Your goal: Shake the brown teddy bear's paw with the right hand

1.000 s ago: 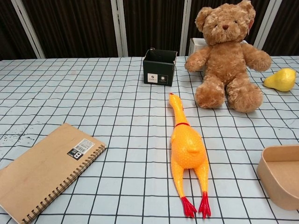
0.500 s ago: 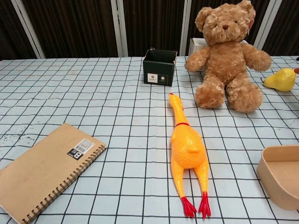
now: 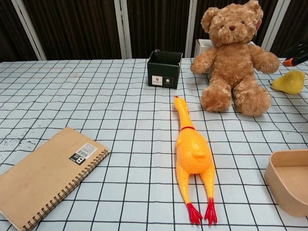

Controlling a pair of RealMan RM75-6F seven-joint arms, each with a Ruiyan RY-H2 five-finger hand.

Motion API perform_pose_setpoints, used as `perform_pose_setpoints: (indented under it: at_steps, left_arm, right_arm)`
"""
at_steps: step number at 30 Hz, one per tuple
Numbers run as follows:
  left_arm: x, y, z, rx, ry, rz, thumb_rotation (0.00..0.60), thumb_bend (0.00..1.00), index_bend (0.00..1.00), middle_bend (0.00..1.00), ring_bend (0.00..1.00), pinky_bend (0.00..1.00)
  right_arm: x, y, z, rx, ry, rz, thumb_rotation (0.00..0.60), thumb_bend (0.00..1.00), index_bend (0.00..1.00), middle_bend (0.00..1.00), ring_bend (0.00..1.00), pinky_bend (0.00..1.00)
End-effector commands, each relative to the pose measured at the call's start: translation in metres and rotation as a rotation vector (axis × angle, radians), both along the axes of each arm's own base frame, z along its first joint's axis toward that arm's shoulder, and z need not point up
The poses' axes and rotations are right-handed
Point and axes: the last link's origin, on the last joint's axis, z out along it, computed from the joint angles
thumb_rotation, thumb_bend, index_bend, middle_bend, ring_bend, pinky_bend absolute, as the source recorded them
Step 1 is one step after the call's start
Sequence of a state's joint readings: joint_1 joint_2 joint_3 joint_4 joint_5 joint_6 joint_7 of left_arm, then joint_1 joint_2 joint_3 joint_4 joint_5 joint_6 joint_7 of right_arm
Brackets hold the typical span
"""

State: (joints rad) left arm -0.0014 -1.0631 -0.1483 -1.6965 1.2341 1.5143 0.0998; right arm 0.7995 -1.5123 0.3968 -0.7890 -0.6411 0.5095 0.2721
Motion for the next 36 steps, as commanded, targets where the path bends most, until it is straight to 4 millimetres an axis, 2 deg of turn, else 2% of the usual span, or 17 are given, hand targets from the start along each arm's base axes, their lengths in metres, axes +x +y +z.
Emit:
perform_pose_setpoints:
  at_steps: [1, 7, 11, 19, 24, 29, 36]
  left_arm:
    - [-0.003, 0.000, 0.002, 0.011, -0.002, 0.015, 0.600, 0.27, 0.21, 0.00, 0.00, 0.14]
    - [-0.003, 0.000, 0.003, 0.012, -0.002, 0.017, 0.600, 0.27, 0.21, 0.00, 0.00, 0.14]
    - [-0.004, 0.001, 0.003, 0.008, -0.005, 0.019, 0.600, 0.27, 0.21, 0.00, 0.00, 0.14]
    - [-0.007, 0.001, 0.007, 0.008, -0.017, 0.018, 0.600, 0.27, 0.21, 0.00, 0.00, 0.13]
    - [-0.007, 0.001, 0.009, 0.008, -0.023, 0.015, 0.600, 0.27, 0.22, 0.00, 0.00, 0.13]
    - [-0.007, 0.000, 0.009, 0.008, -0.024, 0.012, 0.600, 0.27, 0.22, 0.00, 0.00, 0.13]
    - [-0.007, 0.000, 0.009, 0.010, -0.018, 0.018, 0.600, 0.27, 0.22, 0.00, 0.00, 0.14]
  right_arm:
    - [0.014, -0.008, -0.016, 0.049, -0.010, 0.013, 0.600, 0.34, 0.31, 0.28, 0.18, 0.00]
    - [0.021, -0.013, -0.023, 0.058, -0.001, 0.018, 0.600, 0.34, 0.30, 0.28, 0.18, 0.00]
    - [0.030, -0.017, -0.028, 0.067, -0.001, 0.028, 0.600, 0.34, 0.24, 0.28, 0.18, 0.00]
    - [0.042, -0.022, -0.025, 0.044, 0.000, 0.031, 0.600, 0.34, 0.23, 0.28, 0.18, 0.00]
    - [0.042, -0.023, -0.024, 0.016, -0.003, 0.004, 0.600, 0.34, 0.30, 0.35, 0.22, 0.00]
    - [0.036, -0.024, -0.029, 0.002, 0.006, -0.028, 0.600, 0.34, 0.40, 0.47, 0.29, 0.00]
    - [0.030, -0.023, -0.039, 0.023, 0.012, -0.049, 0.600, 0.34, 0.42, 0.49, 0.30, 0.00]
